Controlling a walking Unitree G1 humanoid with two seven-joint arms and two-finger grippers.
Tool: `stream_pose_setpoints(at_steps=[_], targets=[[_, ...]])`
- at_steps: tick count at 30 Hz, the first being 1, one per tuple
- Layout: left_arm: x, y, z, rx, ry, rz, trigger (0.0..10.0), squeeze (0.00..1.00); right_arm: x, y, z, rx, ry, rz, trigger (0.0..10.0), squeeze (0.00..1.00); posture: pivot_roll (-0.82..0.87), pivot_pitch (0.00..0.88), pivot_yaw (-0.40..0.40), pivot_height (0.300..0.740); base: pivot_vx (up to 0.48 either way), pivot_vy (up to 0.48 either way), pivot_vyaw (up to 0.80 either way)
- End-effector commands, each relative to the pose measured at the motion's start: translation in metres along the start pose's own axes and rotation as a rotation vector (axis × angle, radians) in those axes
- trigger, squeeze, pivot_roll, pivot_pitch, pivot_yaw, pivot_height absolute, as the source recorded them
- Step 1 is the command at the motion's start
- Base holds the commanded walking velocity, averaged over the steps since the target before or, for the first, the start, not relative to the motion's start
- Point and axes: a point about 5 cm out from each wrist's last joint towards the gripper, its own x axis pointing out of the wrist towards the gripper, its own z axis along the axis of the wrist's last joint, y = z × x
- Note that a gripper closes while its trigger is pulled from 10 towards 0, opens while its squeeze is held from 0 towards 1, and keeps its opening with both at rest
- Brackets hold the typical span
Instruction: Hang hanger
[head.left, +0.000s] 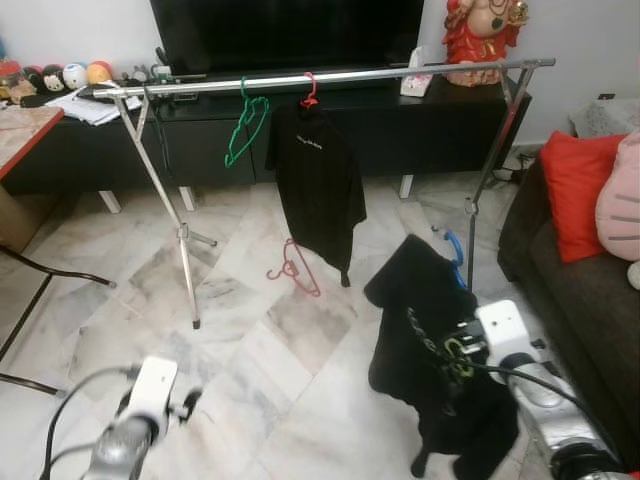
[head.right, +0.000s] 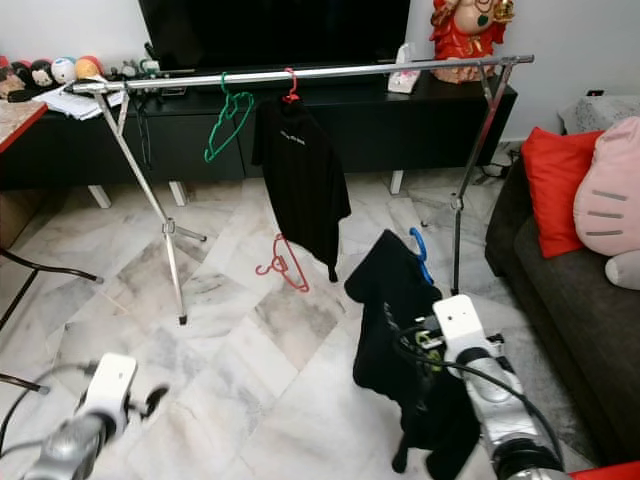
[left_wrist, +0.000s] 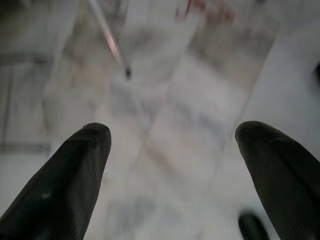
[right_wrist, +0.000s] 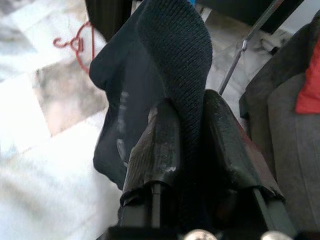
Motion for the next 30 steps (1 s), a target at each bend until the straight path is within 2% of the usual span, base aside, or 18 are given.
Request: stream_pose_setpoints(at_steps=[1, 4, 6, 7, 12, 16, 21, 24, 27, 30], targets=[[0.005, -0.003, 0.018, 0.042, -0.072, -0.066, 10.0, 0.00, 0.002, 0.004, 0.006, -0.060, -0.016, 0.081, 10.0, 0.00, -0.08, 0.000, 0.036, 0.740, 0.000, 0.000, 0.00], [0.009, -0.004, 0.048, 0.068, -0.191, -0.129, 10.0, 0.00, 0.000, 0.006, 0.009, -0.117, -0.046, 0.158, 10.0, 0.00, -0.09, 0.000, 0.038, 0.740, 0.000, 0.000, 0.00], [0.011, -0.007, 0.071, 0.074, -0.275, -0.186, 10.0, 0.00, 0.000, 0.006, 0.015, -0.099, -0.082, 0.193, 10.0, 0.00, -0.09, 0.000, 0.038, 0.740, 0.000, 0.000, 0.00], [0.011, -0.007, 0.071, 0.074, -0.275, -0.186, 10.0, 0.00, 0.000, 0.006, 0.015, -0.099, -0.082, 0.193, 10.0, 0.00, -0.09, 0.000, 0.038, 0.740, 0.000, 0.000, 0.00], [0.006, -0.024, 0.126, 0.118, -0.426, -0.414, 10.0, 0.00, -0.001, 0.004, 0.031, -0.083, -0.162, 0.287, 10.0, 0.00, -0.08, 0.000, 0.049, 0.740, 0.000, 0.000, 0.00], [-0.003, -0.036, 0.145, 0.132, -0.459, -0.574, 10.0, 0.00, -0.003, 0.005, 0.033, -0.094, -0.181, 0.340, 10.0, 0.00, -0.08, 0.002, 0.054, 0.740, 0.000, 0.000, 0.00], [-0.012, -0.046, 0.156, 0.133, -0.470, -0.673, 10.0, 0.00, -0.006, 0.006, 0.033, -0.099, -0.190, 0.379, 10.0, 0.00, -0.08, 0.010, 0.065, 0.740, 0.000, 0.000, 0.00], [-0.013, -0.050, 0.155, 0.158, -0.454, -0.676, 10.0, 0.00, -0.006, 0.005, 0.033, -0.105, -0.189, 0.352, 10.0, 0.00, -0.08, 0.012, 0.068, 0.740, 0.000, 0.000, 0.00], [-0.002, -0.046, 0.151, 0.103, -0.415, -0.577, 10.0, 0.00, -0.006, 0.014, 0.036, -0.084, -0.202, 0.377, 10.0, 0.00, -0.08, 0.011, 0.075, 0.740, 0.000, 0.000, 0.00], [0.007, -0.036, 0.147, 0.076, -0.356, -0.424, 10.0, 0.00, -0.003, 0.022, 0.034, -0.172, -0.166, 0.356, 10.0, 0.00, -0.08, 0.007, 0.078, 0.740, 0.000, 0.000, 0.00]])
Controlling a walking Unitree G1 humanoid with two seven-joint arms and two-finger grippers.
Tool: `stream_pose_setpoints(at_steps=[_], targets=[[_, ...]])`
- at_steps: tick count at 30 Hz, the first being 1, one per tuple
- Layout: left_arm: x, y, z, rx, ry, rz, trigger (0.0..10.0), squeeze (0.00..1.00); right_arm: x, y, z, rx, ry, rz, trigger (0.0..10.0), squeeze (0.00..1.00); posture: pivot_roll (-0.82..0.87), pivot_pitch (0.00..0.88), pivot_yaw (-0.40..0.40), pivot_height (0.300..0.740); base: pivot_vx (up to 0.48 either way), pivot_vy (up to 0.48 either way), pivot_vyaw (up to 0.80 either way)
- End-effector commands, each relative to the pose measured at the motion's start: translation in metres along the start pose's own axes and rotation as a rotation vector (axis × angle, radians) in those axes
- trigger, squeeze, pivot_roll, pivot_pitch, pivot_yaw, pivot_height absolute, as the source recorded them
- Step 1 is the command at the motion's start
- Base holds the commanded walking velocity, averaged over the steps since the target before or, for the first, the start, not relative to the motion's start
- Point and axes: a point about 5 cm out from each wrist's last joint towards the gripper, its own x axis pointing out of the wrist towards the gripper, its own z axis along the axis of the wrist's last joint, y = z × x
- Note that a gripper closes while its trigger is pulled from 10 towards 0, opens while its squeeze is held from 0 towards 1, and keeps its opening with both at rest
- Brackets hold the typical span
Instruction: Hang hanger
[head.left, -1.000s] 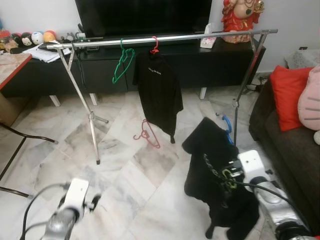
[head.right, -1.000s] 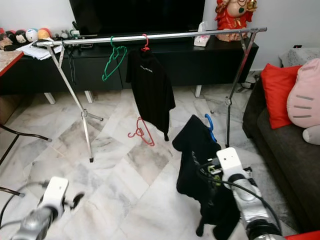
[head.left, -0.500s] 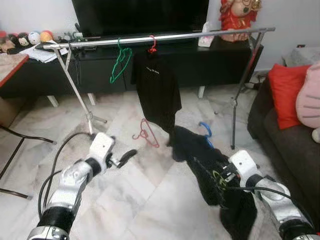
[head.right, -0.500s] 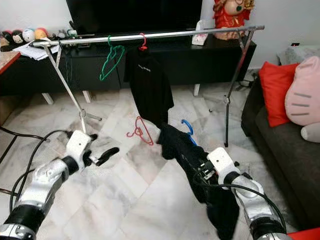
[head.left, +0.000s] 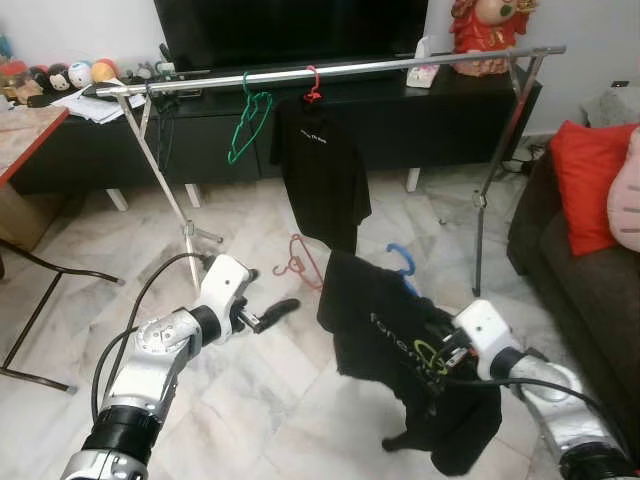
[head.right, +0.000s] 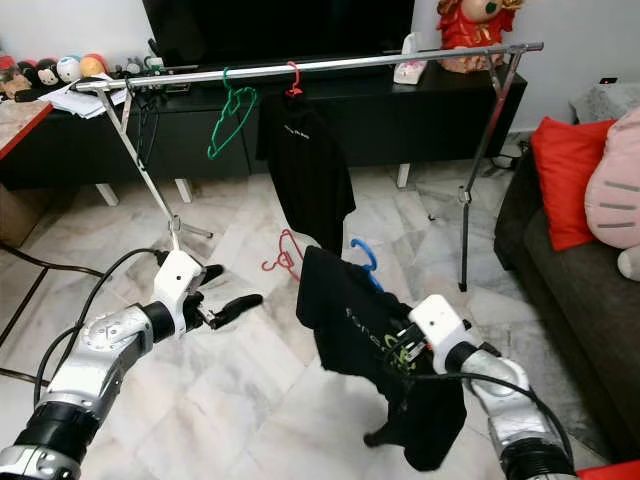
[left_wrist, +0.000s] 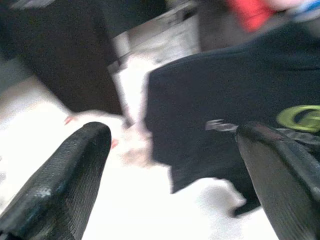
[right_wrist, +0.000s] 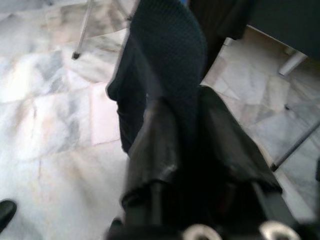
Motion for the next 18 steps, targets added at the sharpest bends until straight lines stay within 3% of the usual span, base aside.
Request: stream_pose_setpoints(at_steps=[1, 4, 8, 10, 12, 18], targets=[[0.000, 0.012, -0.001, -0.003, 0.041, 0.108, 10.0, 0.00, 0.005, -0.002, 0.009, -0.019, -0.008, -0.048, 10.0, 0.00, -0.08, 0.005, 0.077, 0.740, 0.000, 0.000, 0.00], [0.002, 0.016, -0.002, -0.030, 0.062, 0.208, 10.0, 0.00, 0.013, -0.003, 0.008, 0.072, 0.031, -0.180, 10.0, 0.00, -0.08, 0.000, 0.076, 0.740, 0.000, 0.000, 0.00], [0.005, 0.012, -0.002, -0.046, 0.059, 0.219, 10.0, 0.00, 0.021, 0.012, 0.016, 0.160, -0.036, -0.135, 10.0, 0.00, -0.07, 0.000, 0.074, 0.740, 0.000, 0.000, 0.00], [0.006, 0.003, 0.000, -0.038, 0.024, 0.144, 10.0, 0.00, 0.022, 0.029, 0.025, 0.096, -0.088, -0.003, 10.0, 0.00, -0.07, 0.000, 0.073, 0.740, 0.000, 0.000, 0.00], [0.004, 0.000, 0.001, -0.014, 0.015, 0.087, 10.0, 0.00, 0.020, 0.033, 0.025, 0.047, -0.088, 0.055, 10.0, 0.00, -0.07, 0.000, 0.072, 0.740, 0.000, 0.000, 0.00], [-0.011, 0.006, 0.001, 0.081, 0.049, -0.049, 10.0, 0.00, 0.009, 0.010, 0.020, -0.062, -0.022, 0.073, 10.0, 0.00, -0.08, 0.000, 0.068, 0.740, 0.000, 0.000, 0.00]])
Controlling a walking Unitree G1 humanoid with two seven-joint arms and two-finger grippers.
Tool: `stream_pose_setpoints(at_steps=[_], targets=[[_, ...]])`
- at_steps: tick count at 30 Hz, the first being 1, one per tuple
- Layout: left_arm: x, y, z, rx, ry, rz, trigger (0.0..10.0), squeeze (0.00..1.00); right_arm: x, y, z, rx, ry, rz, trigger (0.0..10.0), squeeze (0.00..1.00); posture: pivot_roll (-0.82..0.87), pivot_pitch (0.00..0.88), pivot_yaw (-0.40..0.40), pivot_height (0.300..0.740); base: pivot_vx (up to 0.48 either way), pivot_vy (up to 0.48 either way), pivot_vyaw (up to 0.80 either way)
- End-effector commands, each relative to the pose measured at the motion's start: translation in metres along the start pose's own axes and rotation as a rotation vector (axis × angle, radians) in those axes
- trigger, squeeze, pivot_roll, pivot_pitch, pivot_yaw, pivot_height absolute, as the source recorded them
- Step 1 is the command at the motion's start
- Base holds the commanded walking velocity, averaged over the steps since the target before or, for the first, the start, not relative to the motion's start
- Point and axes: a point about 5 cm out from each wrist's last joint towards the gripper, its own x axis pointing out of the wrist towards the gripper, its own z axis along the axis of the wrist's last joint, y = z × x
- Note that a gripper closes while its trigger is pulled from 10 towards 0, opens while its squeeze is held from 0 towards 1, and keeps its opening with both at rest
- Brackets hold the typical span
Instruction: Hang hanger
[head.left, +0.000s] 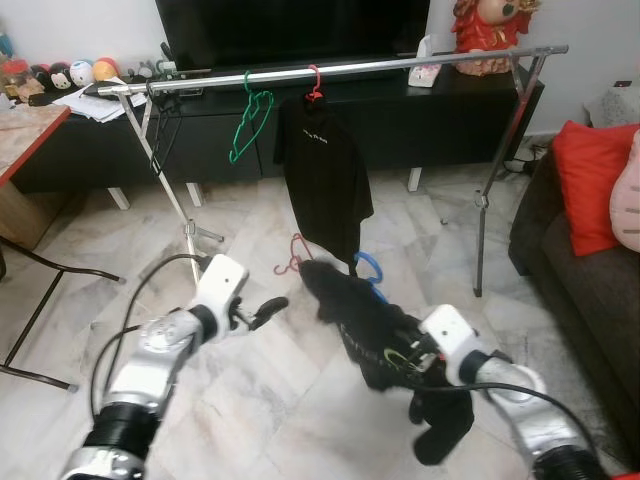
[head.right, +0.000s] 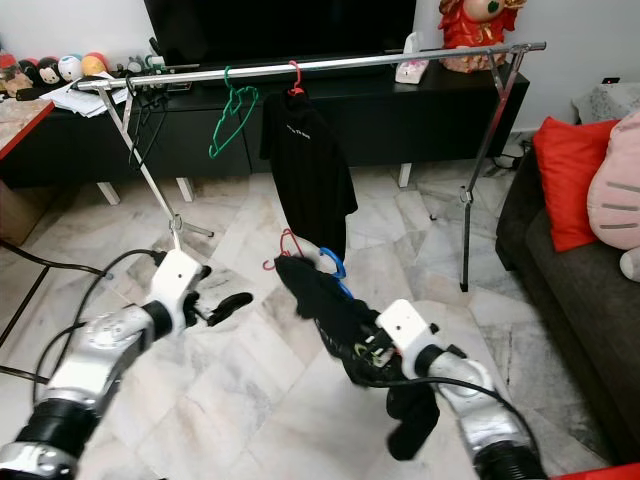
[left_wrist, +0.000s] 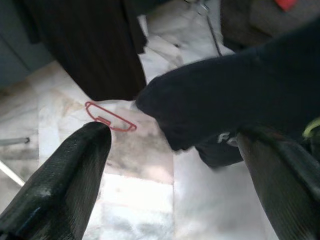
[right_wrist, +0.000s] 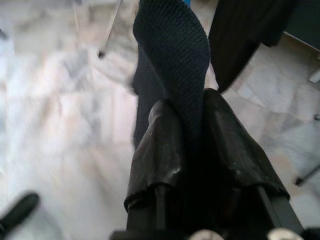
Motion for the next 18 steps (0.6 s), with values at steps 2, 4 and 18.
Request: stream_pose_setpoints(at_steps=[2, 4, 18], targets=[[-0.014, 0.001, -0.003, 0.065, 0.034, -0.139, 10.0, 0.00, -0.011, -0.014, 0.012, -0.096, -0.033, 0.100, 10.0, 0.00, -0.08, 0.000, 0.058, 0.740, 0.000, 0.000, 0.00], [-0.016, 0.001, -0.003, 0.063, 0.036, -0.158, 10.0, 0.00, -0.013, -0.014, 0.011, -0.113, -0.027, 0.126, 10.0, 0.00, -0.08, 0.000, 0.058, 0.740, 0.000, 0.000, 0.00], [-0.036, -0.035, 0.001, 0.115, 0.084, -0.629, 10.0, 0.00, -0.024, -0.015, 0.021, -0.252, -0.004, 0.398, 10.0, 0.00, -0.07, 0.000, 0.048, 0.740, 0.000, 0.000, 0.00]])
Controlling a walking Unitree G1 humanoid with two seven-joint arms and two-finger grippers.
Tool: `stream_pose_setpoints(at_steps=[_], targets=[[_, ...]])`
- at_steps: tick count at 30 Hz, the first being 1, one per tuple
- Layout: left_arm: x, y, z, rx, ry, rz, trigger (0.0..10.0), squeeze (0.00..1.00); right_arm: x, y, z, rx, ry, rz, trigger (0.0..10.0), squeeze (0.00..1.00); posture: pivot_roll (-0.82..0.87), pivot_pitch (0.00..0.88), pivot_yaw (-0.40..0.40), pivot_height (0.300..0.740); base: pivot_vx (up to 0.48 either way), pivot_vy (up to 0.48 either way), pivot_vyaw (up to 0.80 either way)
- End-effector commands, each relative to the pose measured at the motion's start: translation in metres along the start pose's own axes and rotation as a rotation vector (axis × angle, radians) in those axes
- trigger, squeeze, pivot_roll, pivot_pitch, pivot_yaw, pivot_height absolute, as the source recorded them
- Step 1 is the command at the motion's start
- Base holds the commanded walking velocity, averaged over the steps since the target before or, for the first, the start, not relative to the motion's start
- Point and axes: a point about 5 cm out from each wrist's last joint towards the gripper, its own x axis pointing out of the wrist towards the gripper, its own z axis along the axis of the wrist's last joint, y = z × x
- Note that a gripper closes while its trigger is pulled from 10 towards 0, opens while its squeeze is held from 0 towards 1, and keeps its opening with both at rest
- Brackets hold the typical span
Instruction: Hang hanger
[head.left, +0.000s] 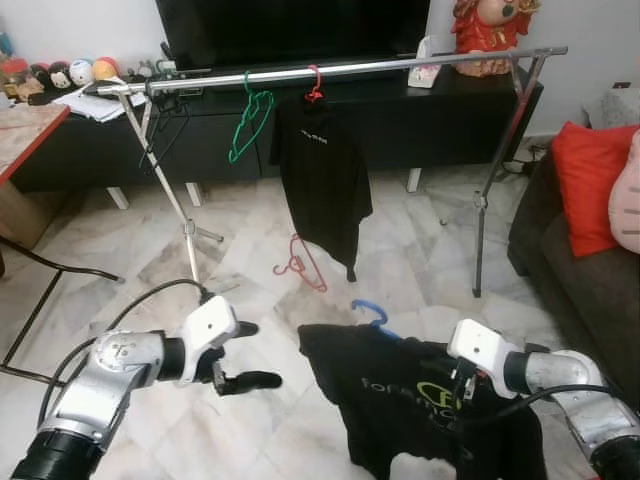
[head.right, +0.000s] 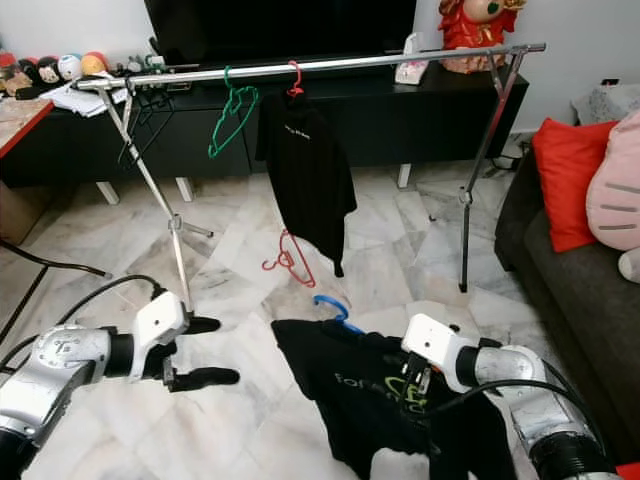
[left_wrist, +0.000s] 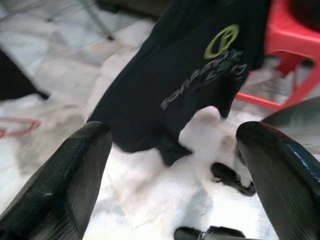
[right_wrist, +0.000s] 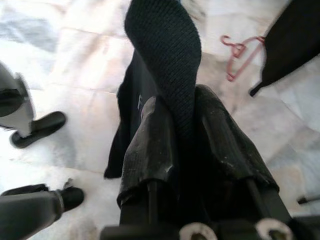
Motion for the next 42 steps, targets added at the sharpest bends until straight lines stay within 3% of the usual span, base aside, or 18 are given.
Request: stream_pose_setpoints(at_steps=[1, 6, 14, 19, 23, 27, 29, 30, 32, 33, 36, 40, 41, 42], targets=[[0.004, -0.004, 0.007, 0.009, -0.010, -0.070, 10.0, 0.00, 0.004, -0.002, 0.021, -0.072, -0.079, 0.040, 10.0, 0.00, -0.07, 0.000, 0.050, 0.740, 0.000, 0.000, 0.00], [0.009, -0.002, 0.016, 0.019, -0.027, -0.097, 10.0, 0.00, 0.007, 0.002, 0.034, -0.092, -0.135, 0.080, 10.0, 0.00, -0.08, 0.000, 0.067, 0.740, 0.000, 0.000, 0.00], [0.008, -0.004, 0.012, -0.008, -0.025, -0.085, 10.0, 0.00, 0.009, 0.003, 0.055, -0.066, -0.269, 0.135, 10.0, 0.00, -0.07, 0.000, 0.039, 0.740, 0.000, 0.000, 0.00], [0.008, -0.003, 0.008, -0.019, -0.045, 0.007, 10.0, 0.00, 0.009, 0.011, 0.061, -0.035, -0.322, 0.188, 10.0, 0.00, -0.06, 0.000, -0.014, 0.740, 0.000, 0.000, 0.00], [0.013, -0.001, 0.005, -0.051, -0.076, 0.090, 10.0, 0.00, 0.009, 0.006, 0.056, -0.017, -0.298, 0.139, 10.0, 0.00, -0.07, 0.000, -0.020, 0.740, 0.000, 0.000, 0.00], [0.010, 0.019, -0.014, -0.170, -0.099, 0.385, 10.0, 0.00, 0.013, -0.004, 0.044, 0.108, -0.293, -0.045, 10.0, 0.00, -0.07, 0.000, -0.020, 0.740, 0.000, 0.000, 0.00], [0.005, 0.027, -0.027, -0.250, -0.110, 0.563, 10.0, 0.00, 0.017, -0.003, 0.037, 0.170, -0.294, -0.132, 10.0, 0.00, -0.08, 0.000, -0.011, 0.740, 0.000, 0.000, 0.00], [0.000, 0.031, -0.043, -0.334, -0.094, 0.714, 10.0, 0.00, 0.023, 0.002, 0.026, 0.243, -0.277, -0.204, 10.0, 0.00, -0.08, 0.000, -0.003, 0.740, 0.000, 0.000, 0.00], [-0.002, 0.031, -0.049, -0.363, -0.086, 0.761, 10.0, 0.00, 0.025, 0.005, 0.022, 0.270, -0.273, -0.226, 10.0, 0.00, -0.08, 0.000, -0.002, 0.740, 0.000, 0.000, 0.00], [-0.006, 0.030, -0.062, -0.418, -0.057, 0.862, 10.0, 0.00, 0.031, 0.011, 0.013, 0.327, -0.251, -0.270, 10.0, 0.00, -0.08, 0.000, 0.003, 0.740, 0.000, 0.000, 0.00], [-0.008, 0.025, -0.082, -0.453, 0.021, 0.953, 10.0, 0.00, 0.038, 0.018, 0.000, 0.417, -0.215, -0.342, 10.0, 0.00, -0.08, 0.000, 0.009, 0.740, 0.000, 0.000, 0.00], [-0.002, 0.005, -0.120, -0.583, 0.147, 1.031, 10.0, 0.00, 0.051, 0.032, -0.026, 0.592, -0.087, -0.523, 10.0, 0.00, -0.10, 0.000, 0.010, 0.740, 0.000, 0.000, 0.00], [-0.002, 0.005, -0.120, -0.583, 0.147, 1.031, 10.0, 0.00, 0.051, 0.032, -0.026, 0.592, -0.087, -0.523, 10.0, 0.00, -0.10, 0.000, 0.010, 0.740, 0.000, 0.000, 0.00], [0.006, -0.012, -0.139, -0.664, 0.224, 1.038, 10.0, 0.00, 0.054, 0.046, -0.048, 0.710, 0.031, -0.639, 10.0, 0.00, -0.10, 0.000, 0.007, 0.740, 0.000, 0.000, 0.00]])
